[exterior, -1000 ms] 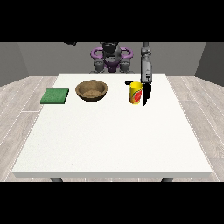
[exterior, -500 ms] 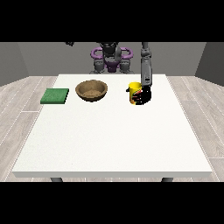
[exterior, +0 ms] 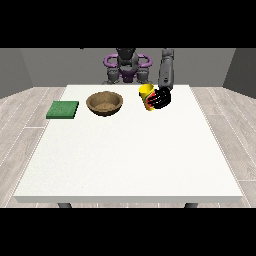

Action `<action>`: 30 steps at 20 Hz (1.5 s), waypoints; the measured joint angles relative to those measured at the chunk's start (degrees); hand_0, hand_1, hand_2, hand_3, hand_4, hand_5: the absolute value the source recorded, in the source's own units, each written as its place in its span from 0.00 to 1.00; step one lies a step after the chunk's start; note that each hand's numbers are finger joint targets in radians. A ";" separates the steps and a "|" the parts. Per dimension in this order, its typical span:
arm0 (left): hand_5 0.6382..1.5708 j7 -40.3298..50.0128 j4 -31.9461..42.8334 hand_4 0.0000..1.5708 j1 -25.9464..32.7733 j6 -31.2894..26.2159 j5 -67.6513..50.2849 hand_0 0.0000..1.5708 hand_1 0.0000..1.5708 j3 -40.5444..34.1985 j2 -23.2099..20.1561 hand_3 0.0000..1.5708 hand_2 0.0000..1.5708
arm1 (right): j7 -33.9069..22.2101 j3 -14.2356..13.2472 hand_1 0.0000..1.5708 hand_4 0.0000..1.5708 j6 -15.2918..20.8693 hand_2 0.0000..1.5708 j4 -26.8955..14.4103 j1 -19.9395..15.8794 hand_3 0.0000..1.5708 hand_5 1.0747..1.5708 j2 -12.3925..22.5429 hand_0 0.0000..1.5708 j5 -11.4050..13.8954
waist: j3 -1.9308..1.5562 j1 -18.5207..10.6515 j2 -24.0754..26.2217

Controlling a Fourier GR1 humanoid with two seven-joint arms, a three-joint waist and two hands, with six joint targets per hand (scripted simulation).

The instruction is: Pick the cup and pour the ball into the bowl, then pick the bowl and place it on the pad

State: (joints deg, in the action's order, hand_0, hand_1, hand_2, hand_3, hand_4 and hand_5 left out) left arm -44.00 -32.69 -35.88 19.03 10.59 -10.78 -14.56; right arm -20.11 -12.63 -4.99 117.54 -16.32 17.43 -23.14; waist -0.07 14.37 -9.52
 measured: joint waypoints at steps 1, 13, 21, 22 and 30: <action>0.95 2.02 -0.01 0.70 -1.15 1.79 1.62 0.89 0.89 1.23 0.31 1.00 1.00 | -0.11 0.10 0.00 0.15 0.21 0.00 -0.79 -0.32 0.00 0.98 -0.10 0.00 0.18 | -0.01 -0.22 0.75; 0.99 20.13 3.96 0.60 -11.14 19.13 18.68 0.90 0.90 11.23 2.41 1.00 1.00 | 2.92 -0.47 0.00 0.21 -2.53 0.00 -6.03 -1.33 0.00 0.98 0.10 0.00 -0.19 | 0.01 0.85 1.19; 0.98 34.59 11.27 0.55 -17.47 29.77 35.52 0.86 0.86 20.54 1.70 1.00 1.00 | 3.46 1.43 0.00 0.23 -1.76 0.00 -9.41 -3.06 0.00 0.99 -1.27 0.00 1.59 | -0.07 0.91 2.25; 0.96 36.85 12.53 0.52 -18.55 30.10 38.02 0.85 0.85 22.10 1.80 1.00 0.96 | 3.77 1.98 0.00 0.24 -1.68 0.00 -9.98 -2.99 0.00 0.99 -1.72 0.00 2.09 | -0.08 0.82 2.82; 0.91 53.67 21.72 0.62 -24.55 27.50 57.66 0.94 0.94 36.48 7.85 1.00 1.00 | 5.95 3.10 0.00 0.24 -1.70 0.00 -16.18 -2.83 0.00 0.99 -3.10 0.00 4.35 | -0.13 -0.42 7.26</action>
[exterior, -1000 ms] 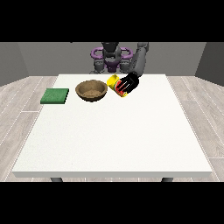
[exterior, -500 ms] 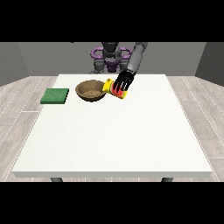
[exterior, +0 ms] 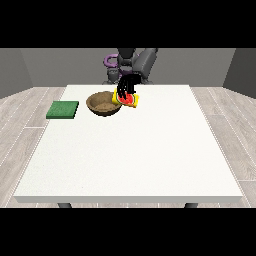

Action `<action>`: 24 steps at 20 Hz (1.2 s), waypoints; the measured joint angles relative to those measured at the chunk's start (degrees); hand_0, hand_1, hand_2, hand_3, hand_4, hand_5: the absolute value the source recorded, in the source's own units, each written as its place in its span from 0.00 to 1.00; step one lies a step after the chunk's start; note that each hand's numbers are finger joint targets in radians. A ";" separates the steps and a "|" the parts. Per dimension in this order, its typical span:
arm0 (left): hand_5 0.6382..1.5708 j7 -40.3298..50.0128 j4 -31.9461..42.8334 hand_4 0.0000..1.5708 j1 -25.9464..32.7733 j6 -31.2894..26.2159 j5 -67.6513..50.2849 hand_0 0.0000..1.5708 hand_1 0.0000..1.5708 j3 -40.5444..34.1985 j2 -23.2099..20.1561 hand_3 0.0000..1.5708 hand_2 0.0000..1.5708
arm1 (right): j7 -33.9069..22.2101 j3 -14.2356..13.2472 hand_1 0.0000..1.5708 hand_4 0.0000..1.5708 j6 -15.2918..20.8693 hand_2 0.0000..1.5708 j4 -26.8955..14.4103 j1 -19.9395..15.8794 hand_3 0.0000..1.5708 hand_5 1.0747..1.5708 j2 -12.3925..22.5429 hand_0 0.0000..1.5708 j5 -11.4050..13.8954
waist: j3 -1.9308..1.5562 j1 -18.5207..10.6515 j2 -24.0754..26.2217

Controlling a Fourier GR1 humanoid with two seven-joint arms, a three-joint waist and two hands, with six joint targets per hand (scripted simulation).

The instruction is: Pick the cup and pour the ball into the bowl, then pick the bowl and place it on the pad

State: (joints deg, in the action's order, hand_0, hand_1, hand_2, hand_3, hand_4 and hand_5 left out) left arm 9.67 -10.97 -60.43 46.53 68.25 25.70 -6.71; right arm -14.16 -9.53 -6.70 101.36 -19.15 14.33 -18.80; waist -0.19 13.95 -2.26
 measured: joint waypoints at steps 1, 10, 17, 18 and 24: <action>0.94 1.40 0.88 0.60 -0.62 -1.15 2.21 0.95 0.95 1.84 0.36 1.00 1.00 | 0.07 -0.15 0.00 0.24 -0.13 0.00 -0.89 0.41 0.00 0.99 0.00 0.00 0.00 | 0.01 -0.46 1.10; 0.94 13.66 1.01 0.67 -3.00 -14.18 17.38 0.95 0.95 15.14 5.67 1.00 1.00 | 2.55 -0.63 0.00 0.25 -1.80 0.00 -7.03 1.99 0.00 0.99 -0.29 0.00 0.49 | 0.08 -1.97 5.48; 0.87 12.54 -5.75 0.69 0.82 -14.17 13.69 0.60 0.60 10.88 5.89 0.83 0.87 | 3.96 -1.86 0.00 0.23 -1.82 0.00 -7.66 4.43 0.00 0.99 -0.10 0.00 1.03 | 0.22 -5.05 6.35; 0.89 11.13 -6.93 0.70 1.42 -13.13 11.11 0.45 0.45 8.67 5.47 0.81 0.87 | 4.09 -2.20 0.00 0.23 -2.00 0.00 -7.77 5.15 0.00 0.99 0.11 0.00 0.99 | 0.25 -5.62 6.74; 1.00 1.93 -13.93 0.52 6.07 -6.00 -5.73 0.73 0.73 -5.58 -0.65 1.00 1.00 | 4.40 -2.99 0.00 0.25 -2.03 0.00 -5.45 8.23 0.00 0.99 0.19 0.00 0.72 | 0.45 -7.11 6.79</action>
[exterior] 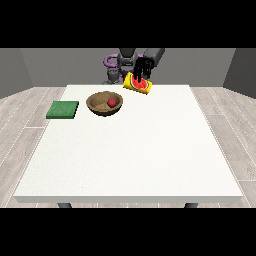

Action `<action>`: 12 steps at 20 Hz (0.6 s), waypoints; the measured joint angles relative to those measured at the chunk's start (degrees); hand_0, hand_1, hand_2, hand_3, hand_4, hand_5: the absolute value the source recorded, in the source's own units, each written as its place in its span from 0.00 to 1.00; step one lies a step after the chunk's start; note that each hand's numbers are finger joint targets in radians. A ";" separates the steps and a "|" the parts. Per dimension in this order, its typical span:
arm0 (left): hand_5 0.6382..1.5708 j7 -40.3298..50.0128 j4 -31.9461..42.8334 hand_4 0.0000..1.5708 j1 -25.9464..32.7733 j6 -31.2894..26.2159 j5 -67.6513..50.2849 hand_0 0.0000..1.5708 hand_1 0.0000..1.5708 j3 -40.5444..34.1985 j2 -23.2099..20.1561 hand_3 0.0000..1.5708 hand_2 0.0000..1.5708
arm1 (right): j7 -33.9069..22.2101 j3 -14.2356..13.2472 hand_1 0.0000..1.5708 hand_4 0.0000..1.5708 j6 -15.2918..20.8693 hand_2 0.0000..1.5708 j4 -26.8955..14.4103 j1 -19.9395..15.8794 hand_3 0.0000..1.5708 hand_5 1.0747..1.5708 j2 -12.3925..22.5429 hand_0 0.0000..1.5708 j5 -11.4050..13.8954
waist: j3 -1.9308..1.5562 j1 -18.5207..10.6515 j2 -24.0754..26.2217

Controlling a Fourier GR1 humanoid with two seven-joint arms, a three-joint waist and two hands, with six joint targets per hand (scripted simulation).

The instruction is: Pick the cup and pour the ball into the bowl, then pick the bowl and place it on the pad

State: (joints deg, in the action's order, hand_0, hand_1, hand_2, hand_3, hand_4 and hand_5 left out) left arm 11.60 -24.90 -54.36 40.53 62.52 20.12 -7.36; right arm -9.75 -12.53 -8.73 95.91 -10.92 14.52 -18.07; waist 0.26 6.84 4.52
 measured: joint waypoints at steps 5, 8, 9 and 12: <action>0.98 -13.46 -6.33 0.83 10.00 5.58 -13.91 0.99 0.99 -8.71 -2.39 1.00 1.00 | 0.47 0.13 0.00 0.25 -0.05 0.00 4.39 1.45 0.00 0.99 -0.49 0.00 -0.53 | 0.13 0.21 -3.71; 0.88 -23.22 -10.98 0.94 15.05 6.04 -22.73 0.98 0.98 -13.27 -3.43 1.00 1.00 | 0.89 0.15 0.00 0.27 0.71 0.00 7.24 1.67 0.00 0.99 -0.92 0.00 -0.27 | 0.20 -0.33 -6.47; 0.88 -26.20 -12.57 0.94 16.44 5.09 -26.00 0.96 0.96 -14.84 -3.55 1.00 1.00 | 0.60 0.03 0.00 0.27 0.85 0.00 8.00 1.91 0.00 0.99 -0.85 0.00 -0.38 | 0.24 -0.59 -6.81; 1.00 -31.28 -17.41 0.63 17.69 0.41 -36.35 0.87 0.87 -19.41 0.07 1.00 1.00 | 0.56 0.36 0.00 0.29 1.37 0.00 9.11 2.11 0.00 0.99 -1.41 0.00 -0.22 | 0.63 -1.70 -7.42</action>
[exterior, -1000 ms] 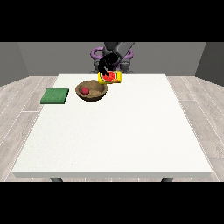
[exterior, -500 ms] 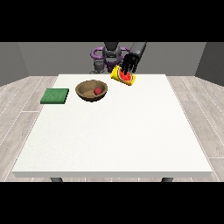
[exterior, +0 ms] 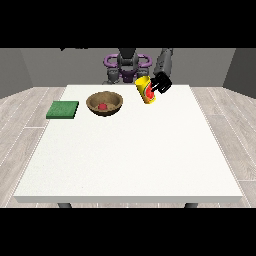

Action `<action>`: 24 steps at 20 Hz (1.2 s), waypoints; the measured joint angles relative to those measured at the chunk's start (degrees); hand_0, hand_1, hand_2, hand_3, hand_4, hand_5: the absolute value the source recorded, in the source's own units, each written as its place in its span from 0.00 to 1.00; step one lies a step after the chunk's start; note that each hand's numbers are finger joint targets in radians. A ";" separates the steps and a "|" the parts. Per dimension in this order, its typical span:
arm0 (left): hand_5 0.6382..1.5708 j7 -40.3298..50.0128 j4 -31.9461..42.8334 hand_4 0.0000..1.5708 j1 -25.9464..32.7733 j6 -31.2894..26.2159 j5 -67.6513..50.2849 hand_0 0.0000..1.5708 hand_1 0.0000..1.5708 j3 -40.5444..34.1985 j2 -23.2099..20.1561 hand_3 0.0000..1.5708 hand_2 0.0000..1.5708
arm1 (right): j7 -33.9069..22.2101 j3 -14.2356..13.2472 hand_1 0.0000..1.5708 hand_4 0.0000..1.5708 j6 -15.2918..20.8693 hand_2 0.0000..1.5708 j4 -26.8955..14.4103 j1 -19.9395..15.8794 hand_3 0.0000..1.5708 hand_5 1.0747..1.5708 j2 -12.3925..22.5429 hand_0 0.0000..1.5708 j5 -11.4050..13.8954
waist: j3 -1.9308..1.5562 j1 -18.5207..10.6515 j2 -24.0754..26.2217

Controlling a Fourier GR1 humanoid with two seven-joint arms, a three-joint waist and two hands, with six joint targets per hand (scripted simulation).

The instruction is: Pick the cup and pour the ball into the bowl, then pick the bowl and place it on the pad

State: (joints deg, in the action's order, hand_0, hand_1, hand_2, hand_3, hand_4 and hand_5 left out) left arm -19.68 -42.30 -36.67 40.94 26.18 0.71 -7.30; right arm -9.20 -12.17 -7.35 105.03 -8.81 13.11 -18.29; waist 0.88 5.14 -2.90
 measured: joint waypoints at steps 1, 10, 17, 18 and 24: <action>0.99 -1.10 -1.44 0.55 0.08 -2.25 -3.55 0.87 0.87 -1.51 1.44 1.00 1.00 | -0.11 0.10 0.00 0.29 0.25 0.00 0.25 -0.05 0.00 0.99 -0.21 0.00 0.00 | 0.14 -0.37 -0.15; 0.99 -14.27 -8.73 0.00 1.12 -31.78 -31.23 0.00 0.00 -15.31 0.20 0.00 0.00 | -1.20 2.02 0.00 0.31 4.71 0.00 4.40 -0.59 0.00 0.99 -2.84 0.00 2.84 | -0.25 -5.53 -6.69; 0.96 -13.92 -5.03 0.00 -2.93 -48.68 -39.80 0.00 0.00 -21.55 -12.06 0.00 0.00 | -0.39 6.78 0.00 0.30 8.77 0.00 6.24 -1.42 0.00 1.00 -6.22 0.00 8.76 | -0.70 -5.51 -12.88; 0.95 -13.12 -4.61 0.00 -3.85 -49.83 -40.30 0.00 0.00 -22.02 -13.72 0.00 0.00 | -0.44 7.11 0.00 0.30 9.24 0.00 5.48 -1.93 0.00 1.00 -6.71 0.00 9.07 | -0.74 -5.56 -13.32; 0.95 -6.31 -6.26 0.00 -9.03 -52.69 -41.04 0.00 0.00 -22.29 -21.43 0.00 0.00 | 7.41 5.85 0.00 0.26 8.29 0.00 -6.49 -2.98 0.00 1.00 -8.70 0.00 9.00 | -0.92 -6.53 -14.80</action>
State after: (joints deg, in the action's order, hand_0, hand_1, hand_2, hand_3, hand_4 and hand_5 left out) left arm -25.99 -48.56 -45.69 -11.75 -14.86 -21.57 -28.73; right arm -1.79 -6.32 0.94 98.54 -11.79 4.41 -9.29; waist -0.03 -1.39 -17.70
